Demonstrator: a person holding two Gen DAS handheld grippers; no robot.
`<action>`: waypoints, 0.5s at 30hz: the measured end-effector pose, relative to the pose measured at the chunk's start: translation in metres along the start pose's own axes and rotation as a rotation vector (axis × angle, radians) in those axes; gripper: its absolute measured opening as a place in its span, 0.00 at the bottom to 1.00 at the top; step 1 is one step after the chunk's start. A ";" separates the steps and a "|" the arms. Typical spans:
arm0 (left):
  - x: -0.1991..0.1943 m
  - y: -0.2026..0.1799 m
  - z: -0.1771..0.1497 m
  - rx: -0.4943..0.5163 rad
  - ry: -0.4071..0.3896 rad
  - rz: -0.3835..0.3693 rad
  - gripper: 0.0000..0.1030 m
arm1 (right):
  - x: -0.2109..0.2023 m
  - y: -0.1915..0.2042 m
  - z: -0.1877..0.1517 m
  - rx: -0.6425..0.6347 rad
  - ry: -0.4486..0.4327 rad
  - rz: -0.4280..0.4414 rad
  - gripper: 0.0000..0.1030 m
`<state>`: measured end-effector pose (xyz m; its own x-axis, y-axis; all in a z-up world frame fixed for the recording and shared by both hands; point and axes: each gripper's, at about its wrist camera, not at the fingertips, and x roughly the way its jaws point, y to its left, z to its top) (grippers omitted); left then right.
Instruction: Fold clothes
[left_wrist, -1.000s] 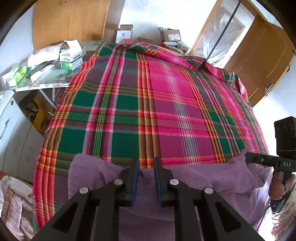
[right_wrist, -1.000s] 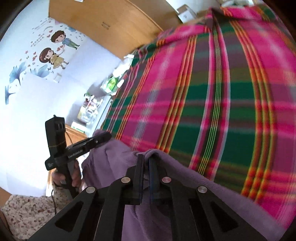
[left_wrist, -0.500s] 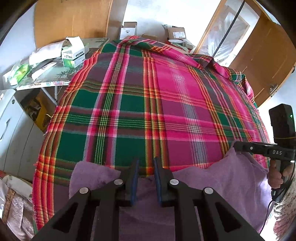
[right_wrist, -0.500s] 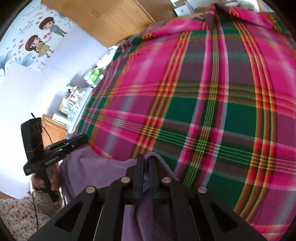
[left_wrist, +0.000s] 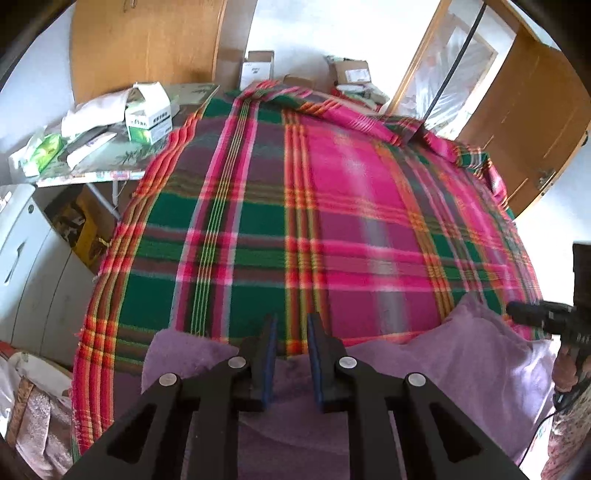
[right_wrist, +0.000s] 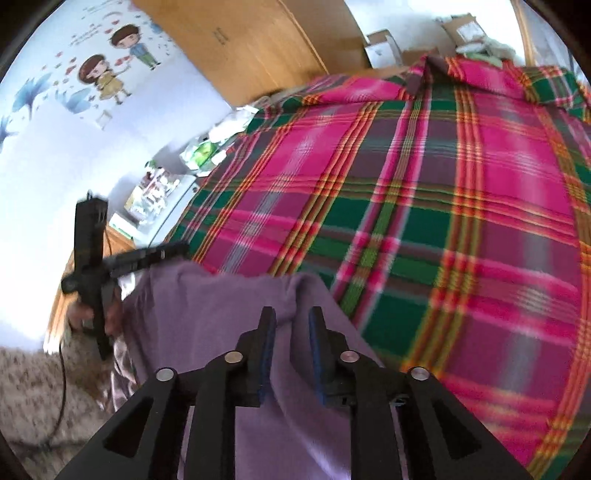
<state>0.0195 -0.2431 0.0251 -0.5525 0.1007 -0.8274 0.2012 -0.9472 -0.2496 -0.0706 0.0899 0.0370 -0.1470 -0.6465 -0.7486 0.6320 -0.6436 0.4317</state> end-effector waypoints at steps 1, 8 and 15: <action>-0.003 -0.003 0.002 0.003 -0.008 -0.009 0.16 | -0.003 0.001 -0.005 -0.017 -0.002 -0.014 0.28; 0.000 -0.047 0.006 0.080 0.009 -0.114 0.16 | 0.025 0.008 -0.009 -0.046 0.064 0.004 0.28; 0.021 -0.060 -0.002 0.097 0.082 -0.127 0.16 | 0.032 0.014 -0.005 -0.114 0.063 -0.009 0.06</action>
<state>-0.0025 -0.1837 0.0216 -0.4998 0.2425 -0.8315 0.0523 -0.9498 -0.3084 -0.0628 0.0625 0.0166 -0.1072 -0.6120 -0.7836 0.7138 -0.5960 0.3678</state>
